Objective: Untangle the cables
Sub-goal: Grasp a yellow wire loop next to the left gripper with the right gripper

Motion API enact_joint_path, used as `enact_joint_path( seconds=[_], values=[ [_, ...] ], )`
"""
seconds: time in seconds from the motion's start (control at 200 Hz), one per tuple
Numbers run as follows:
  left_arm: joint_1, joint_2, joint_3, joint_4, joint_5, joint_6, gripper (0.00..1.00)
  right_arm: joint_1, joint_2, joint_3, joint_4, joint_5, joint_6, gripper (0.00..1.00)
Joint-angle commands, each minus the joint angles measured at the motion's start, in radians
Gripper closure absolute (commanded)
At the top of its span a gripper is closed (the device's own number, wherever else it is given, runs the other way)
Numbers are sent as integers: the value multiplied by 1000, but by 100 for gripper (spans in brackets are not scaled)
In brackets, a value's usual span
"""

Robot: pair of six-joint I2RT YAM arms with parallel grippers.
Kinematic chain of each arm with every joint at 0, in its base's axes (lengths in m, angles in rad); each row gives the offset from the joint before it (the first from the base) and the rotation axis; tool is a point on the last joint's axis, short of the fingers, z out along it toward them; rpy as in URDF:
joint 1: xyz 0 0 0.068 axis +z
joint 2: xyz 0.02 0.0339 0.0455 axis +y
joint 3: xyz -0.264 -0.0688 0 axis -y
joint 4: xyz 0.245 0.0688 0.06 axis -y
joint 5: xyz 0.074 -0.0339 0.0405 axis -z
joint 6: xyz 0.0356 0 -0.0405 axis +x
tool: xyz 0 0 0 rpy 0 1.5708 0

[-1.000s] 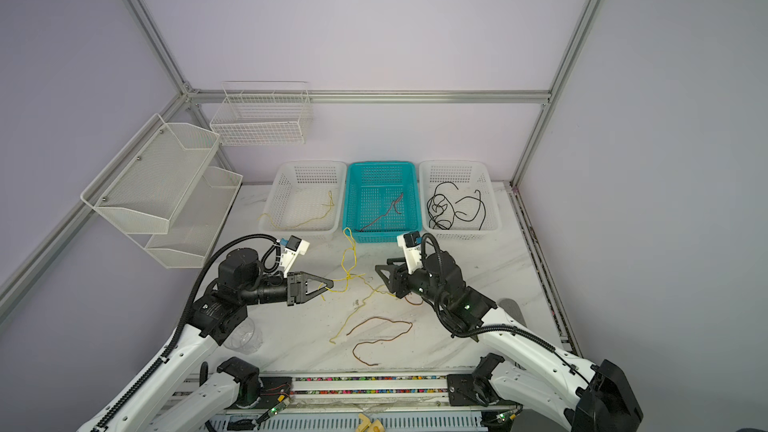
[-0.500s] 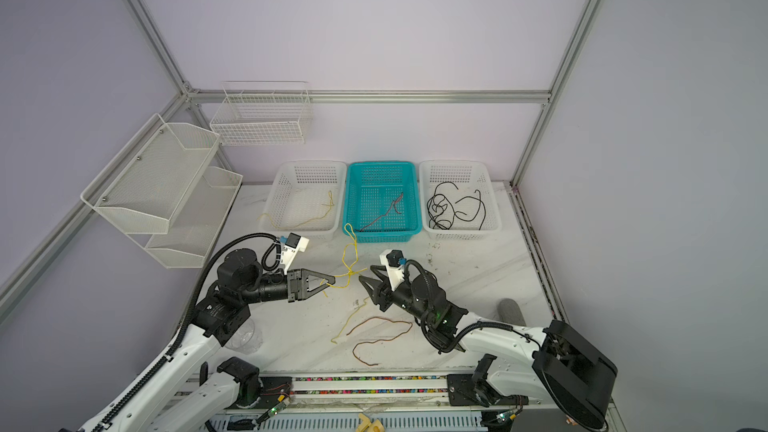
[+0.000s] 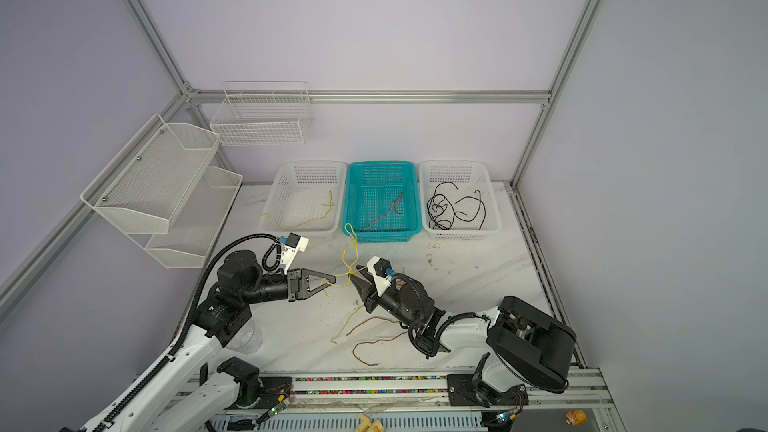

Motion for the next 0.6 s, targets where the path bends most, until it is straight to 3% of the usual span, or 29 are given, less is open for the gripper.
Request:
enact_joint_path(
  seconds=[0.0, 0.14, 0.59],
  values=[
    [-4, -12, -40, 49, 23, -13, 100, 10, 1, 35, 96, 43, -46, 81],
    [-4, -19, -27, 48, 24, -18, 100, 11, -15, 24, 76, 75, -47, 100],
    [15, -57, 100, -44, 16, 25, 100, 11, -193, -92, -90, 290, 26, 100]
  ],
)
